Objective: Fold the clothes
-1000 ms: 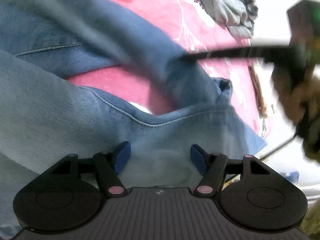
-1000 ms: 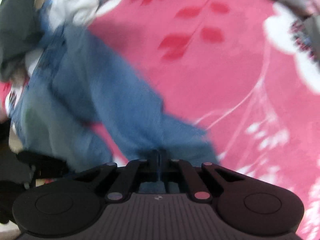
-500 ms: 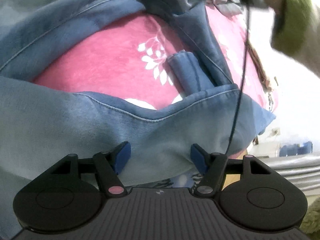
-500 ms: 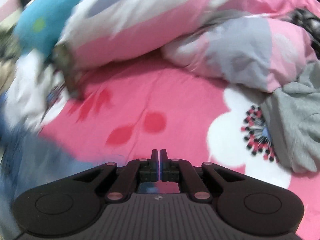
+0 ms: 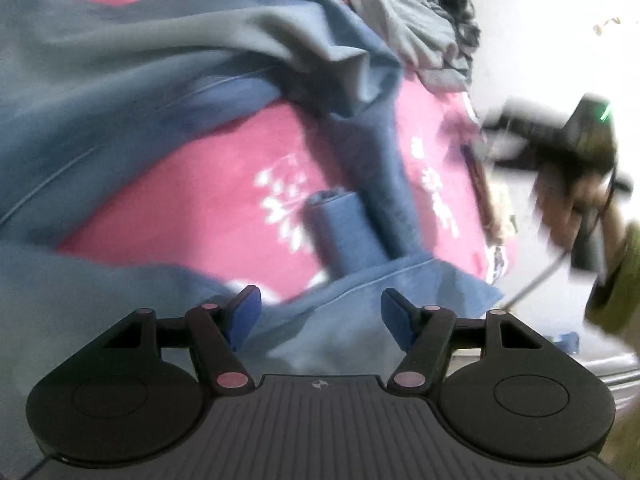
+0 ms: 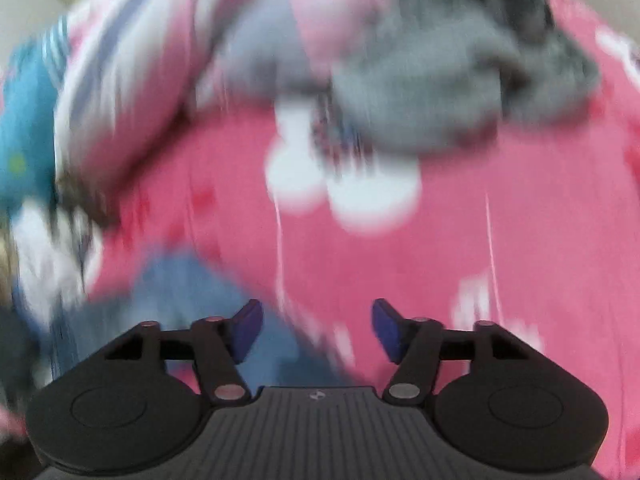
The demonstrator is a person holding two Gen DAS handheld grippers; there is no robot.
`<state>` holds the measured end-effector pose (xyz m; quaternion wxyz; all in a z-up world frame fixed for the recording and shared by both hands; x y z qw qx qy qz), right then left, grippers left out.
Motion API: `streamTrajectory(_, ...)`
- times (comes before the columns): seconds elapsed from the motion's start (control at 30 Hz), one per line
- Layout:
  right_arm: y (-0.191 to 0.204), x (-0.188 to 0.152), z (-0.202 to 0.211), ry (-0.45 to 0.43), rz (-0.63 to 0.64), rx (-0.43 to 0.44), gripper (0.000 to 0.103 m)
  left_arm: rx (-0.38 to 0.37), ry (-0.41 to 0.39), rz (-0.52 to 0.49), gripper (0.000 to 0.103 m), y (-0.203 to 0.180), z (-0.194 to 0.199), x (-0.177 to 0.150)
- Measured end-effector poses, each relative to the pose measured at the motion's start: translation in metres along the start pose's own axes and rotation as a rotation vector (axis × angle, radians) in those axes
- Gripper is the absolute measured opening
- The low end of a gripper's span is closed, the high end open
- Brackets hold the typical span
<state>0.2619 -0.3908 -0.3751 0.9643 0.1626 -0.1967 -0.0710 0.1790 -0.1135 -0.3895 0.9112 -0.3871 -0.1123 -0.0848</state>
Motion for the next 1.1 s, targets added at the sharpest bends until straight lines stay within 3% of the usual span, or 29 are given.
streamTrajectory(0.07,-0.009,-0.041,-0.022,0.155,-0.012,-0.009,0.079,-0.001,0.006,-0.041,0.066,-0.015,-0.015,0.001)
streamTrajectory(0.13,-0.011,-0.068,-0.04,0.228,-0.047,0.048,0.075,0.019,0.019,-0.093,0.066,-0.028,-0.033,0.0)
streamTrajectory(0.17,-0.01,-0.077,-0.047,0.246,-0.058,0.072,0.052,0.033,0.028,-0.114,0.066,-0.033,-0.04,-0.002)
streamTrajectory(0.2,-0.008,-0.081,-0.052,0.254,-0.059,0.081,0.022,0.051,0.047,-0.126,0.066,-0.034,-0.047,-0.005)
streamTrajectory(0.27,-0.002,-0.064,-0.043,0.172,-0.021,0.084,0.005,0.087,0.086,-0.148,0.066,-0.037,-0.059,-0.013)
streamTrajectory(0.43,0.008,0.022,0.003,-0.109,0.105,0.07,0.005,0.131,0.127,-0.14,0.066,-0.036,-0.065,-0.029)
streamTrajectory(0.53,0.003,0.079,0.009,-0.226,0.22,-0.037,0.011,0.148,0.105,-0.128,0.066,-0.037,-0.063,-0.025)
streamTrajectory(0.6,-0.009,0.106,0.006,-0.246,0.214,-0.118,0.026,0.173,0.058,-0.143,0.066,-0.04,-0.058,-0.016)
streamTrajectory(0.63,-0.017,0.113,0.01,-0.27,0.178,-0.128,0.029,0.182,0.028,-0.151,0.066,-0.041,-0.054,-0.011)
streamTrajectory(0.7,-0.034,0.116,0.027,-0.349,0.08,-0.129,0.052,0.202,-0.031,-0.158,0.066,-0.042,-0.05,0.001)
streamTrajectory(0.77,-0.055,0.106,0.046,-0.398,-0.03,-0.122,0.063,0.221,-0.084,-0.162,0.066,-0.042,-0.049,0.013)
streamTrajectory(0.83,-0.078,0.087,0.049,-0.34,-0.142,-0.091,0.066,0.237,-0.12,-0.17,0.066,-0.042,-0.051,0.025)
streamTrajectory(1.03,-0.135,0.007,0.001,-0.009,-0.596,0.039,0.066,0.295,-0.196,-0.174,0.066,-0.045,-0.057,0.043)
streamTrajectory(1.1,-0.14,-0.011,-0.016,0.036,-0.663,0.06,0.064,0.311,-0.219,-0.177,0.066,-0.047,-0.059,0.045)
Point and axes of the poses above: each gripper's, at about its wrist camera, not at the fingertips, and z roughly against the way its jaws point, y to its left, x to its top, the point moved 6 cm from there along -z, roughly the way its jaws point, and after that the axes turned 7 degrees about -y, right-handed, at the moved point
